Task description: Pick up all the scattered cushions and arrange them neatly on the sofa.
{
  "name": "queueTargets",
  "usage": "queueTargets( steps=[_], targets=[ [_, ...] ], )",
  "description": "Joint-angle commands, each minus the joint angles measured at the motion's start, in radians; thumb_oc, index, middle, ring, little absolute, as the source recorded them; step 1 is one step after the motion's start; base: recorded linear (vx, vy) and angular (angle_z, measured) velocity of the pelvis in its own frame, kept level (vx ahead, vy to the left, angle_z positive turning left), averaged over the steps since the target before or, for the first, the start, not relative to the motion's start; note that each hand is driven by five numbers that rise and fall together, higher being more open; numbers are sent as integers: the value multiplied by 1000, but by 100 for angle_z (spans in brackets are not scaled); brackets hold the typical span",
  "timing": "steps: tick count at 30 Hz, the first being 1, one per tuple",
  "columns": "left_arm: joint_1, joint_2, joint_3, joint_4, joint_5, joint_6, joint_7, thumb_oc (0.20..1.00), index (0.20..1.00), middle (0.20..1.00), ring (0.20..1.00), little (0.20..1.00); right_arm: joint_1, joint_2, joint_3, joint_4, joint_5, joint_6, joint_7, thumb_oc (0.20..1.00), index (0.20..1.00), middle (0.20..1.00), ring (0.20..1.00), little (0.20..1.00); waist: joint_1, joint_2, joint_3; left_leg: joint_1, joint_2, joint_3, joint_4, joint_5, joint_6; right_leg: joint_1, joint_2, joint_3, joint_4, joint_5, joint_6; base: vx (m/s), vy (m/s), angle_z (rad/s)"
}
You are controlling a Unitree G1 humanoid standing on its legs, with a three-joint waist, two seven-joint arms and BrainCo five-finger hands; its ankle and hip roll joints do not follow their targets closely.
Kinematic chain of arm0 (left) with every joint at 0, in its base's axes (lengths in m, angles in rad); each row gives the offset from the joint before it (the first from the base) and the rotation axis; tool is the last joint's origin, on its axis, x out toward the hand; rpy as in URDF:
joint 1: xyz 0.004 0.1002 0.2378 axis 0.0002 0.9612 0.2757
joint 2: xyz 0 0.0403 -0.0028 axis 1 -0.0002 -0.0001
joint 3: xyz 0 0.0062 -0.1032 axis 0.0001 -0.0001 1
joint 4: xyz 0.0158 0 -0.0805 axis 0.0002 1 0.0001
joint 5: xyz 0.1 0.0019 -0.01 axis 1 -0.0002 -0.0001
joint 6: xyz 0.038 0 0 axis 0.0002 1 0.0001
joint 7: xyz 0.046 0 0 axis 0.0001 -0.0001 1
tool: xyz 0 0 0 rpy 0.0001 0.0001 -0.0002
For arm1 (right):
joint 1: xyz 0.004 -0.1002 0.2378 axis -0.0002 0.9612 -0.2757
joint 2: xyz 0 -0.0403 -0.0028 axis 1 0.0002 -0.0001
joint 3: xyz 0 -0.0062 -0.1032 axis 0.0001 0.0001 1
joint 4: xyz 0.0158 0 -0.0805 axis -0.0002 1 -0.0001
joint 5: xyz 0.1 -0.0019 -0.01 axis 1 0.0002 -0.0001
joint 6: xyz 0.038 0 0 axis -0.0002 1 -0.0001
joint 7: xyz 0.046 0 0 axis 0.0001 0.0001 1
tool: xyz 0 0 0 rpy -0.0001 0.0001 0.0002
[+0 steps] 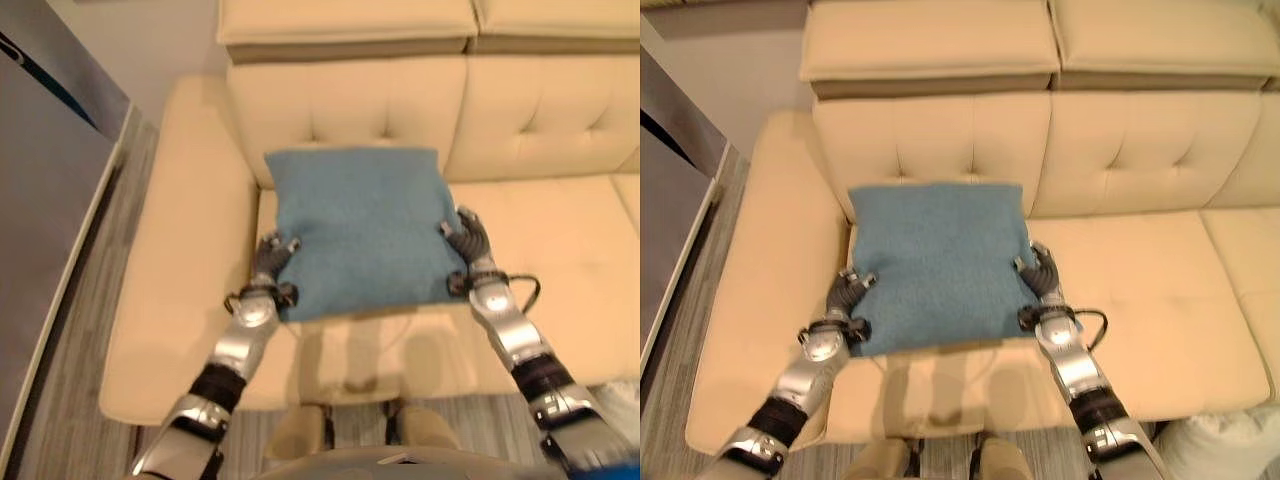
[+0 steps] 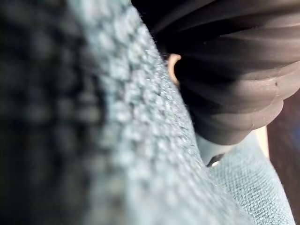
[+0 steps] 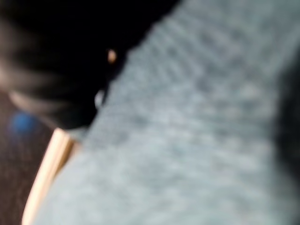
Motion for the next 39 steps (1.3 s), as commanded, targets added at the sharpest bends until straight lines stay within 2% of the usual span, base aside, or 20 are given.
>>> queueTargets(
  steps=[1, 3, 6, 7, 9, 11, 13, 17, 23, 26, 31, 39],
  targets=[
    [-104, -38, -64, -80, 48, -113, -5, 200, 200, 200, 200, 200, -107, 43, 40, -53, -51, -88, -18, 200, 200, 200, 200, 200, 7, -17, -55, -105, 32, -25, 106, -86, -48, -33, -1, 16, 108, -110, 78, -65, 46, 0],
    [-124, -37, -70, -71, 47, -117, -2, 200, 200, 200, 200, 200, -130, 44, 44, -40, -50, -87, -22, 200, 200, 200, 200, 200, 8, -18, -51, -122, 28, -25, 107, -83, -48, -53, -2, 16, 113, -105, 80, -40, 21, 6],
    [-297, -7, -92, 5, 68, -138, 63, 200, 200, 200, 200, 200, -302, 24, 54, 37, -43, -93, -85, 200, 200, 200, 200, 200, 13, -21, -18, -195, 22, -30, 97, -55, -53, -140, -9, 19, 132, -91, 88, -57, 12, -1],
    [-299, -7, -91, 6, 68, -139, 63, 200, 200, 200, 200, 200, -303, 24, 54, 38, -43, -93, -86, 200, 200, 200, 200, 200, 13, -21, -19, -197, 22, -30, 97, -55, -53, -141, -9, 19, 132, -91, 88, -57, -10, -2],
    [-432, 15, -108, 49, 71, -162, 102, 200, 200, 200, 200, 200, -437, 3, 55, 73, -41, -102, -132, 200, 200, 200, 200, 200, 13, -16, -9, -243, 25, -38, 71, -28, -60, -208, -11, 12, 146, -85, 93, -50, -14, 0],
    [-469, 19, -110, 61, 65, -167, 110, 200, 200, 200, 200, 200, -471, 1, 57, 83, -41, -102, -146, 200, 200, 200, 200, 200, 13, -14, -7, -252, 25, -41, 60, -19, -63, -223, -12, 13, 146, -84, 93, -33, -12, 3],
    [-586, 32, -127, 103, 50, -182, 129, 200, 200, 200, 200, 200, -573, -27, 66, 102, -54, -107, -181, 200, 200, 200, 200, 200, 12, -6, 2, -274, 30, -45, 22, 12, -77, -265, -12, 4, 153, -84, 97, -34, -25, 3],
    [-679, 53, -142, 118, 64, -189, 148, 200, 200, 200, 200, 200, -635, -45, 62, 101, -82, -111, -220, 200, 200, 200, 200, 200, 9, 2, 11, -289, 31, -50, -2, 29, -84, -294, -12, 1, 156, -84, 101, -11, -12, 7],
    [-841, 93, -153, 163, 121, -215, 220, 200, 200, 200, 200, 200, -747, -86, 88, 116, -206, -125, -326, 200, 200, 200, 200, 200, 2, 10, 10, -343, 29, -56, -19, 48, -93, -357, -13, 8, 148, -68, 113, -2, 1, 3],
    [-871, 96, -140, 156, 134, -231, 267, 200, 200, 200, 200, 200, -769, -99, 98, 113, -250, -120, -368, 200, 200, 200, 200, 200, 0, 11, 6, -367, 30, -57, -25, 56, -98, -379, -12, 8, 136, -60, 118, 0, 0, 0],
    [-797, 87, -75, -20, 186, -264, 337, 200, 200, 200, 200, 200, -728, -122, 72, -11, -358, -100, -398, 200, 200, 200, 200, 200, -2, 10, -4, -397, 29, -68, -32, 62, -99, -403, -10, 14, 119, -51, 119, 31, -13, 0],
    [-637, 48, 13, -286, 297, -274, 379, 200, 200, 200, 200, 200, -557, -94, -8, -237, -461, -129, -379, 200, 200, 200, 200, 200, -7, 6, -19, -389, 26, -65, -24, 42, -92, -398, -12, 28, 111, -53, 117, 16, 8, 0]
  ],
)
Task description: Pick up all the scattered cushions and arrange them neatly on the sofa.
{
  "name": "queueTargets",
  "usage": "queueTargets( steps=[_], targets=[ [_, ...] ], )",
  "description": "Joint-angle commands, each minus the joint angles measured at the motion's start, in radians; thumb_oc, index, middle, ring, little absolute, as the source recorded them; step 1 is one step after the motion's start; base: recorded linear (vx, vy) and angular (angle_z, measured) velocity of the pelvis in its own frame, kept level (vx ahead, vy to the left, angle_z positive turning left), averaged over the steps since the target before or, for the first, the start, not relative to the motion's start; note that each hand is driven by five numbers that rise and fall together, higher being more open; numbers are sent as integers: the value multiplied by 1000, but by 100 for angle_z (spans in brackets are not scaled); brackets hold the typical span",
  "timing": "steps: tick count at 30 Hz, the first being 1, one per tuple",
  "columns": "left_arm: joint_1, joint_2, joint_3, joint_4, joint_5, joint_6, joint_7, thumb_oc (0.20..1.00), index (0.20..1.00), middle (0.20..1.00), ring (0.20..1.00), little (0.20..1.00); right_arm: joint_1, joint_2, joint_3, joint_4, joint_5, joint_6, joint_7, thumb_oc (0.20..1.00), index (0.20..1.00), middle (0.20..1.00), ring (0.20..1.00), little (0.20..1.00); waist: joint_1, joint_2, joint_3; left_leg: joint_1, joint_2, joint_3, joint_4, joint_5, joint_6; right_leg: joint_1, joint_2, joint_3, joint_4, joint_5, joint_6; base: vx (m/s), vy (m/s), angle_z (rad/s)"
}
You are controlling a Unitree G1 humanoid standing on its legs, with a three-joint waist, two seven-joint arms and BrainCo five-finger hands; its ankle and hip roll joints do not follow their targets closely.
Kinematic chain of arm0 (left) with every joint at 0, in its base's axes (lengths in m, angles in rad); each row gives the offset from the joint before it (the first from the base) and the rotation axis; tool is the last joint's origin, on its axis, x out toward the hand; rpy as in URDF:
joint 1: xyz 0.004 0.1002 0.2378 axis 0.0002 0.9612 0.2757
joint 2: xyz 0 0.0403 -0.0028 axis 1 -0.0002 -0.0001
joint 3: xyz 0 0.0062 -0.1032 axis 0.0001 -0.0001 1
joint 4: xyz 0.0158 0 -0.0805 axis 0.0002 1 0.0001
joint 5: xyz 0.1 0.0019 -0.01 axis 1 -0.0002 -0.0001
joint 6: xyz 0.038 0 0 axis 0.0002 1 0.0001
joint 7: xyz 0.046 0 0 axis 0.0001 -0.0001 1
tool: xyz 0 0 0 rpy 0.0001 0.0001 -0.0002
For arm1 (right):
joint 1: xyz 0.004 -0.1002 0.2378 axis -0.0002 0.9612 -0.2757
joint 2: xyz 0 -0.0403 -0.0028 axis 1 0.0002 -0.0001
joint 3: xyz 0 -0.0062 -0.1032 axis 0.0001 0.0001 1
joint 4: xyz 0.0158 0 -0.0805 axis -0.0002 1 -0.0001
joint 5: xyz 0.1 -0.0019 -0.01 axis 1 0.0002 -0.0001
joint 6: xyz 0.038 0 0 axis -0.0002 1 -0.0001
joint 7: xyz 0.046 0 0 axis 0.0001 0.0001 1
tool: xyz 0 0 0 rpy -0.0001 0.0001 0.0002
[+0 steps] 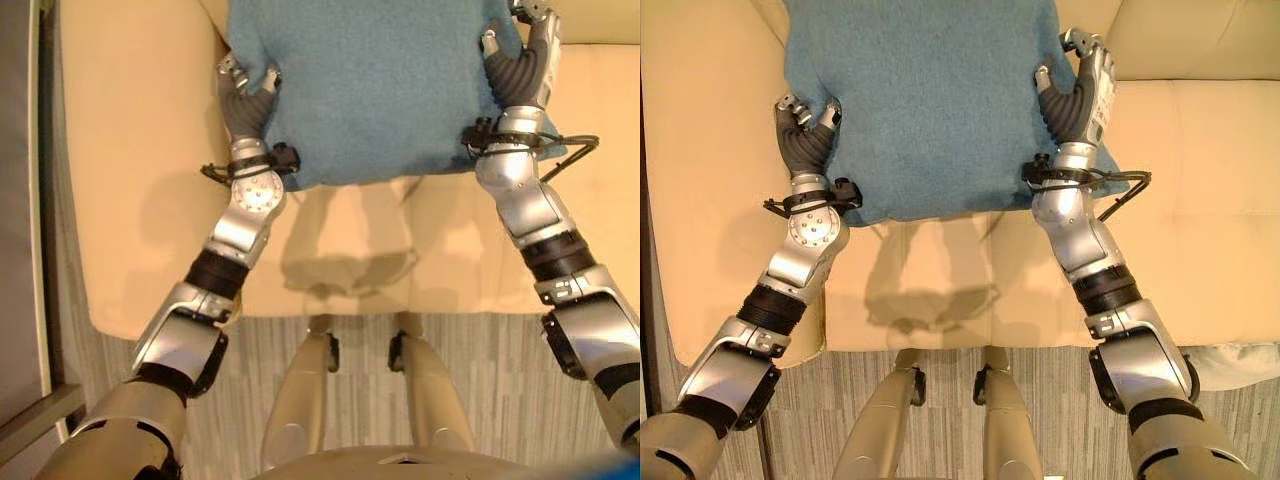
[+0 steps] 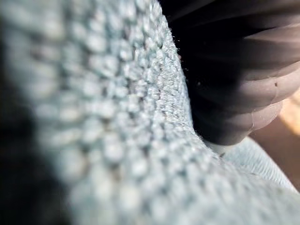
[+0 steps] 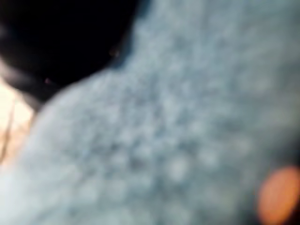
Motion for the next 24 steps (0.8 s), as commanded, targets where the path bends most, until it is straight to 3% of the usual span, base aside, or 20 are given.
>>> queueTargets(
  steps=[1, 7, 11, 14, 16, 20, 24],
  targets=[
    [-148, -38, 1, -173, 152, -180, 16, 200, 200, 200, 200, 200, -57, 35, 7, -173, -123, -137, -15, 200, 200, 200, 200, 200, -9, -7, -97, 33, 7, -33, 16, -77, -77, 28, -34, 35, 110, -136, 114, 0, 0, 0],
    [-96, -52, 28, -307, 203, -188, 15, 200, 200, 200, 200, 200, 22, 55, -42, -296, -144, -173, 4, 200, 200, 200, 200, 200, -16, -3, -99, 32, 6, -24, 31, -91, -74, 27, -42, 37, 117, -139, 112, -6, 7, -1],
    [-176, -40, 0, -239, 230, -181, 57, 200, 200, 200, 200, 200, -50, 52, -18, -259, -132, -184, -12, 200, 200, 200, 200, 200, -19, -2, -88, 15, 5, -20, 49, -94, -76, 14, -47, 38, 125, -138, 114, -30, 16, -2],
    [-333, 9, -79, -28, 181, -170, 68, 200, 200, 200, 200, 200, -236, 12, 66, -83, -90, -155, -41, 200, 200, 200, 200, 200, -14, -6, -91, 2, 9, -25, 30, -78, -83, -4, -47, 29, 124, -132, 114, 18, -50, 0],
    [-524, 67, -186, 236, 89, -140, 40, 200, 200, 200, 200, 200, -397, -13, 159, 133, 7, -127, -67, 200, 200, 200, 200, 200, -7, -14, -85, -19, 16, -39, 18, -64, -88, -23, -42, 20, 118, -129, 122, 24, -98, 6],
    [-663, 85, -255, 449, -24, -113, -34, 200, 200, 200, 200, 200, -528, -45, 242, 340, 127, -93, -50, 200, 200, 200, 200, 200, -1, -15, -77, -59, 16, -55, 6, -41, -99, -49, -35, 10, 99, -117, 131, 17, -68, 8],
    [-671, 77, -265, 516, -68, -90, -85, 200, 200, 200, 200, 200, -528, -49, 249, 440, 214, -62, -25, 200, 200, 200, 200, 200, 1, -11, -70, -85, 13, -67, 0, -30, -106, -67, -27, 5, 86, -115, 133, 27, -45, 10]
  ],
)
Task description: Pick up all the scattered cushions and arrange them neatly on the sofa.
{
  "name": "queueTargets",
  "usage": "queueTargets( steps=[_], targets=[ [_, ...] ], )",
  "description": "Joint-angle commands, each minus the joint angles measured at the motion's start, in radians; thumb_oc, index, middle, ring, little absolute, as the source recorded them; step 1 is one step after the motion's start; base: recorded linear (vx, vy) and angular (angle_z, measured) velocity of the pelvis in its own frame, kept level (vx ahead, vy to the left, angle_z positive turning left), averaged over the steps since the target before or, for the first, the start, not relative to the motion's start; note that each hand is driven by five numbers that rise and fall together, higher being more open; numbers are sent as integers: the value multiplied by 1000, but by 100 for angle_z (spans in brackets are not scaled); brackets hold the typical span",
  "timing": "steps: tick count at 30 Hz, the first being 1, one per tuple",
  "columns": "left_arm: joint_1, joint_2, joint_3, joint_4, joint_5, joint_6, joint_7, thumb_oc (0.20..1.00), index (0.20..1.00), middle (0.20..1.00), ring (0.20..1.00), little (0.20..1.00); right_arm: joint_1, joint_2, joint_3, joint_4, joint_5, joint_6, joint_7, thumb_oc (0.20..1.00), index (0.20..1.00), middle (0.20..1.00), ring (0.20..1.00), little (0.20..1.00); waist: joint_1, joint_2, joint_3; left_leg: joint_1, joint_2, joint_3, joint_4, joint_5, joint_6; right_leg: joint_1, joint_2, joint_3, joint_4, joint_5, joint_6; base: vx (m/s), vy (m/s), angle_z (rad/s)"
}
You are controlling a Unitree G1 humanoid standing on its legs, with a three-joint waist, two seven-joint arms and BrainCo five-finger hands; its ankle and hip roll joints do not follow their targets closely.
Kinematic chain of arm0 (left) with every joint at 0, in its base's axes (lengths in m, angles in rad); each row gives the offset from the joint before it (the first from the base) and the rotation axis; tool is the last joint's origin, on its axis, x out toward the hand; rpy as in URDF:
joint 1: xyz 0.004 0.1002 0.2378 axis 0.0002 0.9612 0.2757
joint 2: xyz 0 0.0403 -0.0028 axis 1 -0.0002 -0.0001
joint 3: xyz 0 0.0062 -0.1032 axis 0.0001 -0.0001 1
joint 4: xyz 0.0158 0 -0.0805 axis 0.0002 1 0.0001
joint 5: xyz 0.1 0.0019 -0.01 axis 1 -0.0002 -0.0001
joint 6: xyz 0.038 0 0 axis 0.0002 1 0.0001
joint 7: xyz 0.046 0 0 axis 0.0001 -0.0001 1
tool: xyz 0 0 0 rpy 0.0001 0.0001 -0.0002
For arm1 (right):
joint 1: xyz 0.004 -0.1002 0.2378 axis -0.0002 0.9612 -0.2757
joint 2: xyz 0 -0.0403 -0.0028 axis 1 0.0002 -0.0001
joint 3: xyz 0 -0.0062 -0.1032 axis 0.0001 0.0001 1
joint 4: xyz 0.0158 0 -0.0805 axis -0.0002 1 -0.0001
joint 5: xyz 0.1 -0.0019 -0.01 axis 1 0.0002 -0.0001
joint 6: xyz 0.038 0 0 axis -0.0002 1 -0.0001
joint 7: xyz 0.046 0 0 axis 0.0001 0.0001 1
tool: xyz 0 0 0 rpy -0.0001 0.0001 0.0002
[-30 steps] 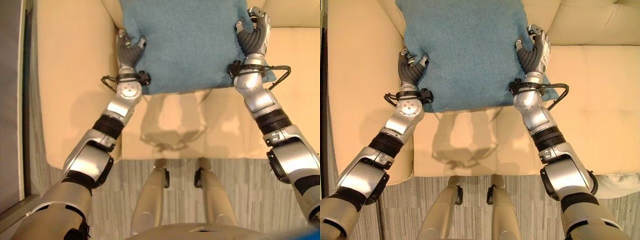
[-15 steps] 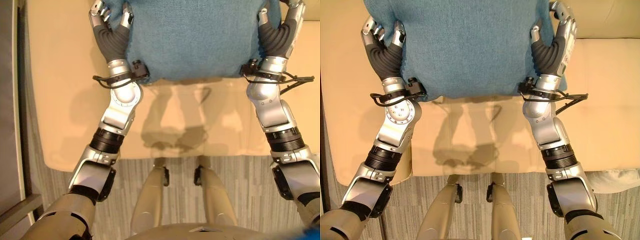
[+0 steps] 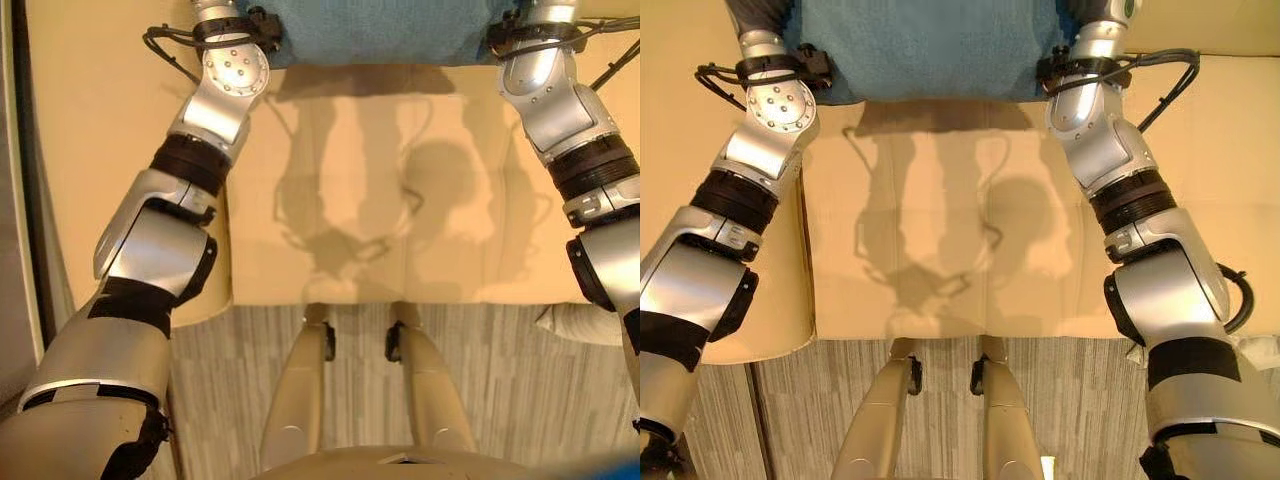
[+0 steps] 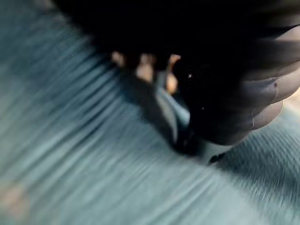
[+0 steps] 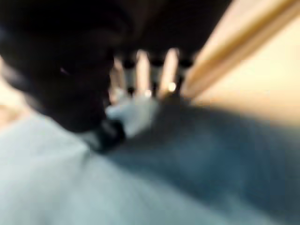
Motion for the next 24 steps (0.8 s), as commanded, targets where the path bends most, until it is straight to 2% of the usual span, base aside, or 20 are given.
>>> queueTargets(
  steps=[1, 9, 10, 11, 18, 19, 20, 22, 24],
  targets=[
    [-83, -52, -36, -36, -19, -39, -54, 200, 200, 200, 200, 200, -37, 62, -2, -29, 59, -28, 11, 200, 200, 200, 200, 200, 0, -13, -71, 28, -10, -28, -19, -53, -73, 23, -49, 28, 85, -127, 146, 17, -25, 4],
    [1, -106, -25, 59, -46, 6, -129, 200, 200, 200, 200, 200, 27, 107, -9, 73, 161, -11, 81, 200, 200, 200, 200, 200, -3, -13, -59, -8, -12, -36, -19, -34, -82, -6, -40, 20, 81, -125, 145, 9, -13, 2],
    [16, -114, -18, 67, -50, 15, -135, 410, 410, 410, 410, 410, 42, 114, -16, 77, 175, -9, 91, 200, 200, 200, 200, 200, -4, -12, -55, -11, -12, -36, -19, -33, -83, -10, -40, 21, 80, -123, 145, 0, 0, 0],
    [28, -120, -13, 75, -49, 24, -140, 1000, 1000, 1000, 1000, 1000, 60, 129, -25, 84, 192, -11, 101, 200, 200, 200, 200, 200, -6, -13, -52, -22, -14, -38, -19, -31, -85, -19, -36, 23, 75, -119, 144, 0, 0, 0],
    [81, -126, 12, 75, -23, 38, -145, 1000, 1000, 1000, 1000, 1000, 118, 165, -41, 101, 201, -11, 127, 200, 200, 200, 200, 200, -10, -19, -60, -71, -17, -47, -19, -17, -91, -55, -28, 28, 48, -94, 153, -1, 0, 0],
    [90, -127, 16, 77, -22, 38, -147, 1000, 1000, 1000, 1000, 1000, 125, 171, -40, 107, 203, -12, 135, 231, 231, 231, 231, 231, -10, -20, -64, -77, -18, -46, -19, -17, -90, -59, -28, 32, 43, -91, 153, 0, 0, 0],
    [100, -123, 18, 83, -10, 44, -146, 1000, 1000, 1000, 1000, 1000, 137, 180, -35, 112, 200, -14, 144, 520, 520, 520, 520, 520, -11, -21, -69, -80, -20, -44, -19, -18, -88, -61, -26, 35, 35, -90, 152, 0, 0, 0],
    [110, -114, 19, 93, 16, 58, -148, 1000, 1000, 1000, 1000, 1000, 158, 191, -37, 108, 191, -16, 149, 1000, 1000, 1000, 1000, 1000, -12, -22, -70, -76, -22, -38, -19, -20, -87, -63, -26, 38, 34, -87, 153, 1, 38, 0],
    [120, -94, 24, 108, 46, 70, -147, 1000, 1000, 1000, 1000, 1000, 184, 198, -47, 96, 183, -24, 154, 1000, 1000, 1000, 1000, 1000, -18, -21, -76, -74, -21, -32, -19, -19, -88, -65, -28, 39, 27, -77, 154, 3, 40, -2]
  ],
)
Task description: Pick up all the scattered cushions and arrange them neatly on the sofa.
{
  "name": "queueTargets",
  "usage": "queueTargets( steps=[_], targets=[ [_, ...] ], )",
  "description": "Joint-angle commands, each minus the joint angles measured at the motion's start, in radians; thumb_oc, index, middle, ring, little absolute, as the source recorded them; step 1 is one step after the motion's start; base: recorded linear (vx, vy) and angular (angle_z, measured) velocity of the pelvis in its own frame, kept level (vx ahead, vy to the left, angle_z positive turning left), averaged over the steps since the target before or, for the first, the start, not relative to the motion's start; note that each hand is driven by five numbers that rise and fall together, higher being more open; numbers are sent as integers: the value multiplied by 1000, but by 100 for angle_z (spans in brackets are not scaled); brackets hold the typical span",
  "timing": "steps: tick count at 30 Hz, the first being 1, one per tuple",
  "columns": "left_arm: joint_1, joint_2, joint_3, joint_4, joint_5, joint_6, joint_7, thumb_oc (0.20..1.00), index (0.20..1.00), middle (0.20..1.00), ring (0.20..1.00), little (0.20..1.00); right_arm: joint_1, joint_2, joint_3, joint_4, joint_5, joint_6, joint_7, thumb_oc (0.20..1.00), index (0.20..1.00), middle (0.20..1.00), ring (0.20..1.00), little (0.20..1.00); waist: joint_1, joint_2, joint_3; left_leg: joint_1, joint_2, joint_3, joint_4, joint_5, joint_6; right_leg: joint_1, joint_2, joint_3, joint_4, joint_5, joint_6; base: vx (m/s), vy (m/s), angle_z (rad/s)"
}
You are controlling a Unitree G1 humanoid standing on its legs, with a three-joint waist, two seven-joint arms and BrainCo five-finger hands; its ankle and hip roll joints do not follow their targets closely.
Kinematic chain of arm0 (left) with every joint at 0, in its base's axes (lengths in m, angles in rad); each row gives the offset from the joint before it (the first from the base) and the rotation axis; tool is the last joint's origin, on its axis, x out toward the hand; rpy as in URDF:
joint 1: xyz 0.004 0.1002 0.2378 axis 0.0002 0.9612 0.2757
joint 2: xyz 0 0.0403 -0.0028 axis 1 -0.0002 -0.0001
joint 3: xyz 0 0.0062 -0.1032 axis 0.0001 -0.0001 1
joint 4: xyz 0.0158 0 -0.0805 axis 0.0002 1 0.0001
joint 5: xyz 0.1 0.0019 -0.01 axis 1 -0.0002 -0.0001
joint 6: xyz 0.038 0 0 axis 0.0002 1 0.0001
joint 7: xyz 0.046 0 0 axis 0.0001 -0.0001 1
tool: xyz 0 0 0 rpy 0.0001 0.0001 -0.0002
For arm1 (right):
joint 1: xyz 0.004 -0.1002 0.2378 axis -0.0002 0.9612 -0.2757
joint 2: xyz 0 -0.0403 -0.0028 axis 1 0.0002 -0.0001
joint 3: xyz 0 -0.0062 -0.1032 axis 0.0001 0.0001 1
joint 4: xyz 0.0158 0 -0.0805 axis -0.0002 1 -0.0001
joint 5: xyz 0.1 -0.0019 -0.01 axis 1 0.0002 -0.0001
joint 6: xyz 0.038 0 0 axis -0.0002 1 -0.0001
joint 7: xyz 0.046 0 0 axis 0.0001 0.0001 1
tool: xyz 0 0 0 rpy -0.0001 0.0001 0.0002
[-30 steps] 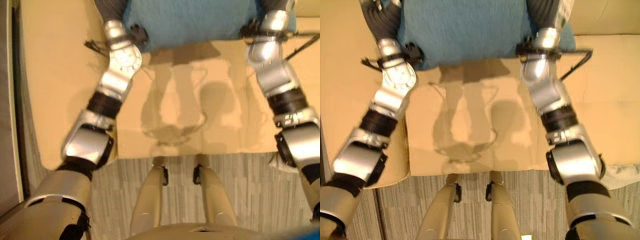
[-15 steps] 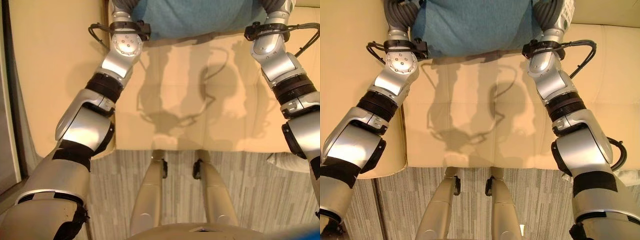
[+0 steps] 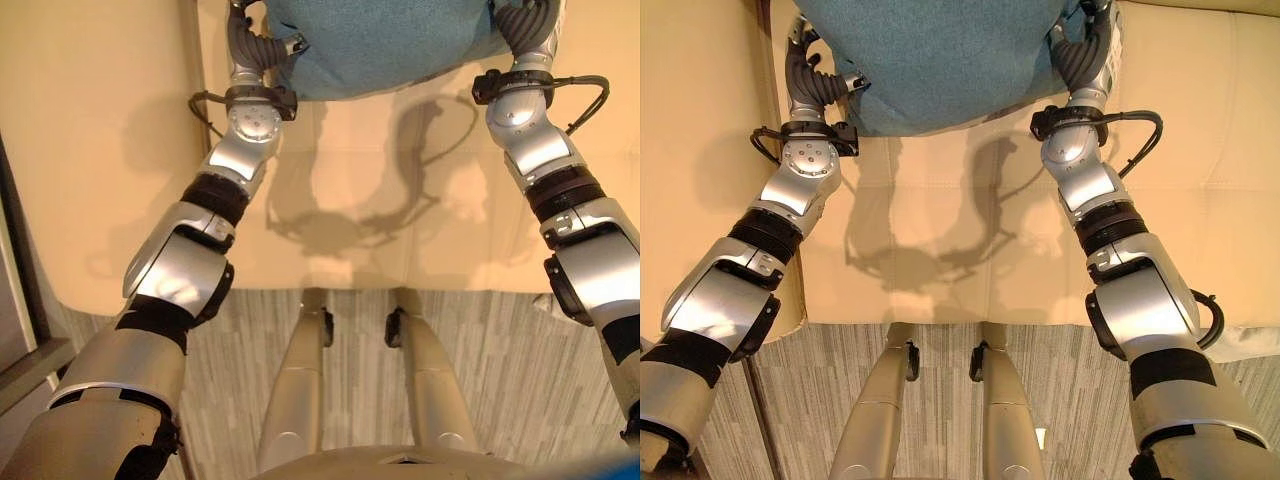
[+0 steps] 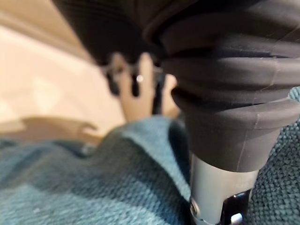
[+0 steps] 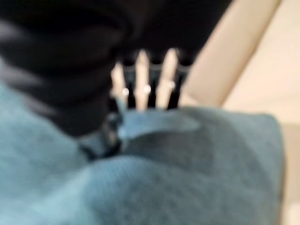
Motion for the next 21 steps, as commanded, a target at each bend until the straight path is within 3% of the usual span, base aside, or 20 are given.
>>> queueTargets(
  steps=[1, 8, 10, 13, 16, 21],
  targets=[
    [-20, -29, -10, 59, 77, -7, -18, 1000, 1000, 1000, 1000, 1000, 73, 101, 21, 28, -15, -22, 58, 1000, 1000, 1000, 1000, 1000, 1, -22, -75, 46, -15, -5, -18, -34, -83, 53, -23, 38, 21, -83, 155, 1, 36, -2],
    [13, 58, 23, 63, 125, 14, -20, 1000, 1000, 1000, 1000, 1000, 151, 84, -15, -10, -39, -29, 73, 1000, 1000, 1000, 1000, 1000, -10, -16, -93, 68, -18, 8, -18, -42, -82, 68, -20, 43, 21, -83, 151, 1, 21, -4],
    [53, 122, 57, 61, 124, 13, -31, 1000, 1000, 1000, 1000, 1000, 227, 46, -73, -41, -37, -29, 83, 1000, 1000, 1000, 1000, 1000, -17, -9, -102, 97, -20, 25, -18, -53, -82, 91, -22, 37, 22, -84, 149, 9, 31, -5],
    [124, 146, 106, 34, 106, 7, -42, 1000, 1000, 1000, 1000, 1000, 335, 42, -139, -66, -29, -27, 96, 1000, 1000, 1000, 1000, 1000, -21, -3, -107, 149, -18, 37, -18, -65, -83, 142, -28, 26, 28, -92, 147, 6, 39, -8],
    [199, 132, 138, -23, 109, -1, -49, 1000, 1000, 1000, 1000, 1000, 404, 47, -161, -71, -45, -20, 114, 1000, 1000, 1000, 1000, 1000, -22, -1, -95, 199, -16, 49, -18, -78, -79, 184, -33, 17, 43, -101, 144, -43, 52, -3],
    [261, 84, 154, -112, 45, -51, -47, 1000, 1000, 1000, 1000, 1000, 360, 8, -138, -27, -62, -2, 128, 1000, 1000, 1000, 1000, 1000, -9, -5, -92, 193, -18, 58, -18, -78, -72, 171, -41, 8, 35, -85, 142, -56, -13, -3]
  ],
)
